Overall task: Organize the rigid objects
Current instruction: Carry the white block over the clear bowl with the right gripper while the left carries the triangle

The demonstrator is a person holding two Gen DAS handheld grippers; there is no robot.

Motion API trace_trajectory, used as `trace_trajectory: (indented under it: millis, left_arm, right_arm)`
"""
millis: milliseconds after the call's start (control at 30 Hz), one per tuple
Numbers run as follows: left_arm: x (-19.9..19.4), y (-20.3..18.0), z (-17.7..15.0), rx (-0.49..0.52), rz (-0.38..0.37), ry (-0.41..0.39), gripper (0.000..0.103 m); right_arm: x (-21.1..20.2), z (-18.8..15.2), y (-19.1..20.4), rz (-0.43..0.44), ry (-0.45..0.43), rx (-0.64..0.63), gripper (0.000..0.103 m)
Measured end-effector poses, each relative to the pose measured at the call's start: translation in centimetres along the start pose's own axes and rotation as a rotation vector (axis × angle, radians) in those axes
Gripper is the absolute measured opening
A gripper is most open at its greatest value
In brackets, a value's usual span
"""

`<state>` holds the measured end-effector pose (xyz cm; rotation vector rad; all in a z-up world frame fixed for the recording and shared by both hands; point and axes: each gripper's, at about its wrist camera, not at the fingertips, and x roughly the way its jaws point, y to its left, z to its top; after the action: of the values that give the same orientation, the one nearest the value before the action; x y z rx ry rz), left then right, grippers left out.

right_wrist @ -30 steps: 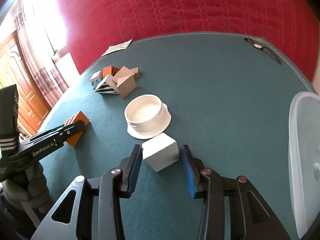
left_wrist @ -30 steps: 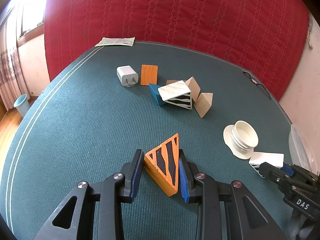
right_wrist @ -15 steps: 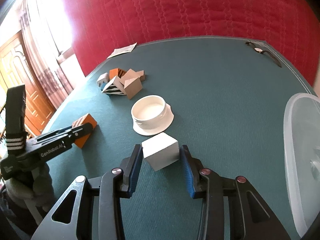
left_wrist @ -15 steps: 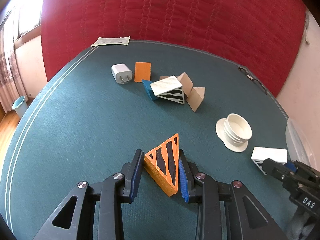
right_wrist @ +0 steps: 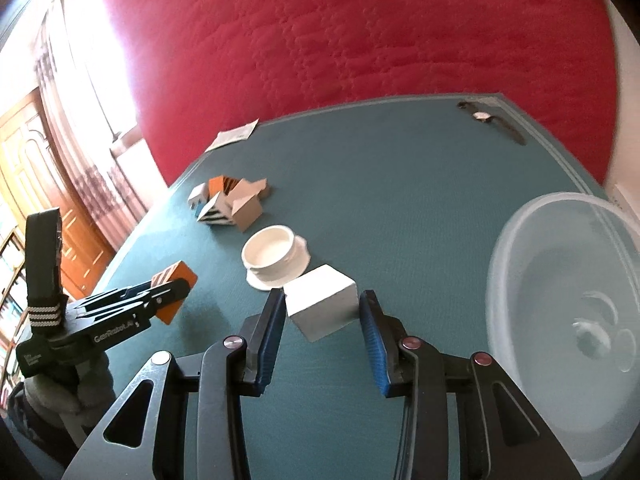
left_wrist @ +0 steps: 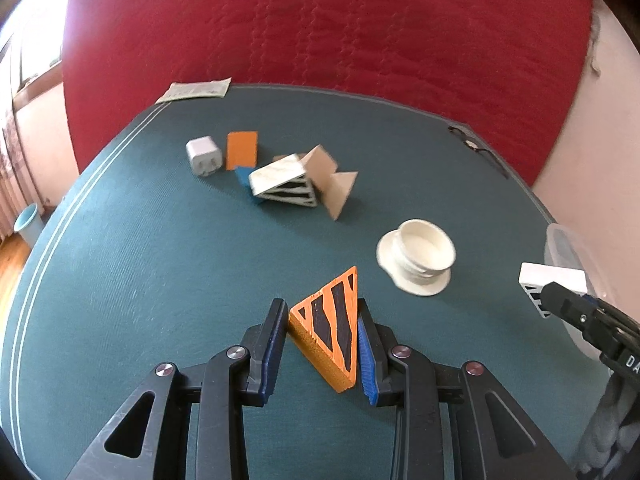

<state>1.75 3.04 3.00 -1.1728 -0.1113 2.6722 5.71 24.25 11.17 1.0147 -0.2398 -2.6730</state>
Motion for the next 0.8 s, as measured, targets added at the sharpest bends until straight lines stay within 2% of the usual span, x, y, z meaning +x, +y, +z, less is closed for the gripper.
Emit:
trace_trajectory:
  millis: [433,800]
  left_arm:
    - [-0.4,-6.1,1.2,0.126,-0.064,-0.019,0.034]
    - [0.3,-12.0,1.4,0.249,-0.153,-0.003,0.034]
  right_arm:
    - [-4.9,0.0,-4.9,-0.099,-0.094,0.072,0.039]
    - [-8.6,-0.4,-12.1,-0.320,-0.167,0.196,0.039]
